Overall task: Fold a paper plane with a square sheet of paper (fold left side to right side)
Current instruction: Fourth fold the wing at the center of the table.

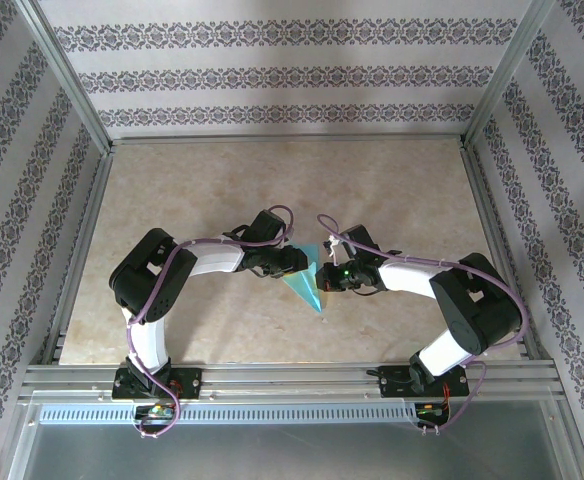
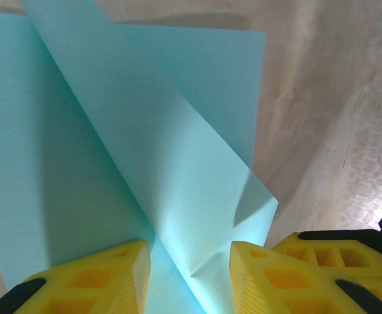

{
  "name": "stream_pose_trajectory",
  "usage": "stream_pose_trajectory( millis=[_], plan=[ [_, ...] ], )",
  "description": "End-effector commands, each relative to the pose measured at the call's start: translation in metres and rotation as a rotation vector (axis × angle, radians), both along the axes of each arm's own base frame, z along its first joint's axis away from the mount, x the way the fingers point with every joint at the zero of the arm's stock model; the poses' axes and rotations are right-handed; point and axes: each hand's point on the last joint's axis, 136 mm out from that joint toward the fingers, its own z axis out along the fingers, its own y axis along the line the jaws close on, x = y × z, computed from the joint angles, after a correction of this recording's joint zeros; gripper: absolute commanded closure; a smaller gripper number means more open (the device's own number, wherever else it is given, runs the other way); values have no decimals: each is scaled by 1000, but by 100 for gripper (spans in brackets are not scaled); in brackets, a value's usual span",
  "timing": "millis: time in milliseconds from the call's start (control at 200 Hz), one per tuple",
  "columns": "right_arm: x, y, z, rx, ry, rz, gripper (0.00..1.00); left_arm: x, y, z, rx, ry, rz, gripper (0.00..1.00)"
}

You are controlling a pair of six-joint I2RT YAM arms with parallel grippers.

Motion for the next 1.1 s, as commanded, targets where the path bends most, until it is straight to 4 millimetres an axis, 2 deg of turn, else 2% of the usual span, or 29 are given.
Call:
stream_pose_trajectory(
  millis=[0, 640, 889, 1094],
  plan=[
    [4, -1, -2, -22, -5, 1, 100, -9, 7, -19, 78, 38, -4, 62],
    [-8, -3, -3, -16, 15, 10, 100, -9, 8, -20, 80, 40, -3, 62],
    [-11, -3, -18, -48, 49, 19, 100, -9, 7, -18, 71, 37, -5, 62],
    [-19, -8, -32, -93, 91, 18, 100, -5, 2, -4, 44, 11, -7, 61]
  ],
)
